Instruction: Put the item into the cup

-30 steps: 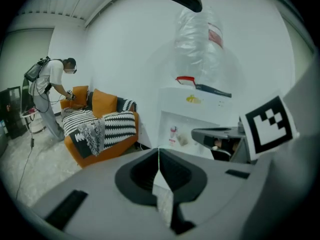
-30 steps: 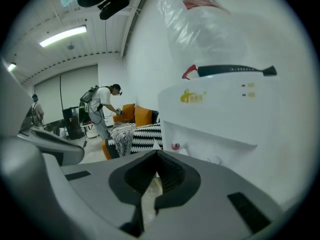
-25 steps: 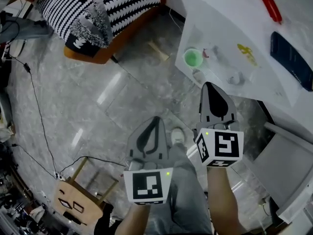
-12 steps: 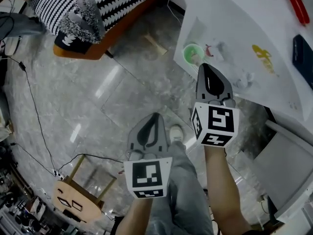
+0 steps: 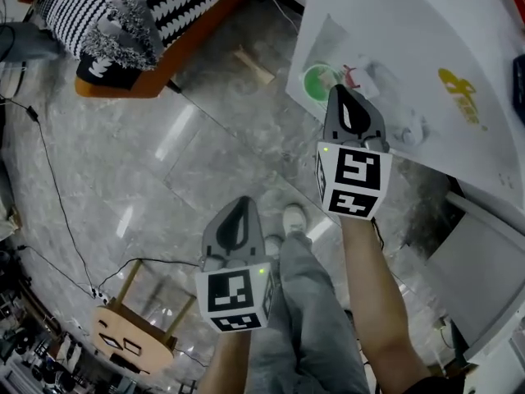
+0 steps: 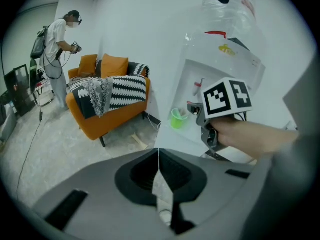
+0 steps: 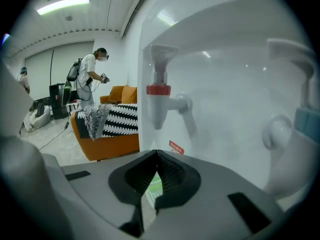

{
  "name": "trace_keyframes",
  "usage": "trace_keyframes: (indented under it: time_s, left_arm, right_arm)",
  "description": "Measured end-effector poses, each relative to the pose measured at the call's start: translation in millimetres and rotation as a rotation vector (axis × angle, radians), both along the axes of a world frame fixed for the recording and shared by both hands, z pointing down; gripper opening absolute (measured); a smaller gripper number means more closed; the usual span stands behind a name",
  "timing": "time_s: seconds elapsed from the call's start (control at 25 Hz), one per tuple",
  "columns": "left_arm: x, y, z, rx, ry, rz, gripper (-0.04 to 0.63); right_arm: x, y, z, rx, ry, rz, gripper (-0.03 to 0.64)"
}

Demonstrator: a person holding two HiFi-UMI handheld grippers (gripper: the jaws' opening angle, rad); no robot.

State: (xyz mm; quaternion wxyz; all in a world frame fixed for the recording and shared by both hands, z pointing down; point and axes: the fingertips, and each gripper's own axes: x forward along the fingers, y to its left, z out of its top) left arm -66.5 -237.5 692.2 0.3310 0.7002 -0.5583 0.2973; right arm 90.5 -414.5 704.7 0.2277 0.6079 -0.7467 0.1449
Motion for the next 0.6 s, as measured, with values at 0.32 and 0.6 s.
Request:
trace_keyframes:
  time_s: [0.32,0.6]
  left_arm:
    - [-14.7,11.2,9.9,-0.012,-0.014,-0.023,0.014]
    - [-20.0,13.4,4.8,0.006,-0.011,-0.028,0.014]
  right_arm:
    - [0.1,1.4,2.8,0.032,-0.03,0.021,0.011]
    - [-0.9,7.7,-3.3,0.042,-0.022,0.033,0.011]
